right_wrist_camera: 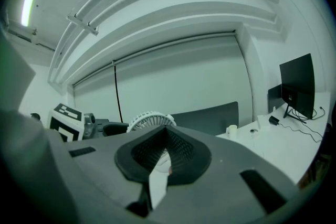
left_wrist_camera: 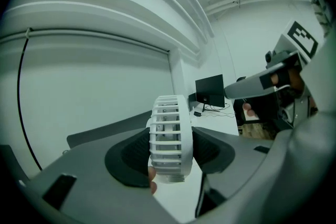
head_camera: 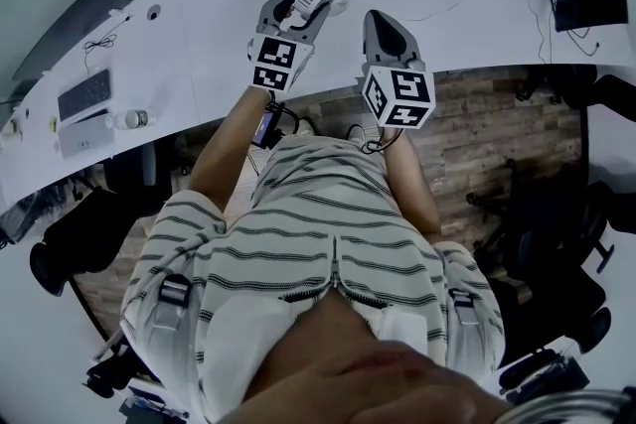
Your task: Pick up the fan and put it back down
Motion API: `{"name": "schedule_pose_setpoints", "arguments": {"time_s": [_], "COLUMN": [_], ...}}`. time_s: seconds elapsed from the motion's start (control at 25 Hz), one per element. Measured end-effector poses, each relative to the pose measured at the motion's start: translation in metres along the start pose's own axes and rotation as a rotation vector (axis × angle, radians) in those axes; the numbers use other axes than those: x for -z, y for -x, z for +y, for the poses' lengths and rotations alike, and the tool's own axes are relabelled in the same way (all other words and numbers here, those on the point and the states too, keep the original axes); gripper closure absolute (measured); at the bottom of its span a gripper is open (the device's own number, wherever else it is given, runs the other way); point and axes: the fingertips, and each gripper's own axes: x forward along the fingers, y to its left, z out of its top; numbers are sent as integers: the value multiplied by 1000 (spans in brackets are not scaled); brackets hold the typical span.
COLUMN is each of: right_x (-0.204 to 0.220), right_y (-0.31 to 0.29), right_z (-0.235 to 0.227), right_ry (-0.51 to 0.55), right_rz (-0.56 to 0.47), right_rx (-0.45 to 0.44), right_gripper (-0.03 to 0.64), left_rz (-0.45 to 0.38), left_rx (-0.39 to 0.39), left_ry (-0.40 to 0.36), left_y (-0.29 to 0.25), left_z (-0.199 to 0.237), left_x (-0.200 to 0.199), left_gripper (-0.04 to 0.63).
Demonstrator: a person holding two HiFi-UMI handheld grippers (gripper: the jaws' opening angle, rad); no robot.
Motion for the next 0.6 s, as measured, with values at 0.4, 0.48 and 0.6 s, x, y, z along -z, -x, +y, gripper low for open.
{"name": "schedule_pose_setpoints", "arguments": {"time_s": [0.4,0.48,0.6], "right_x": [1,2,2], "right_y": [2,2,2], "right_z": [-9,-11,-13], "right_ry": [-5,-6,-8], "right_rz": [1,3,5], "right_rx": [35,39,47], "right_gripper": [611,611,611], "left_rz": [57,68,95], "left_rx": [101,125,160], "left_ry": [-51,-48,-59], "left_y": [-25,-31,-39], "left_z": [3,4,7], "left_x": [43,50,62], "left_gripper": [369,370,369]}}
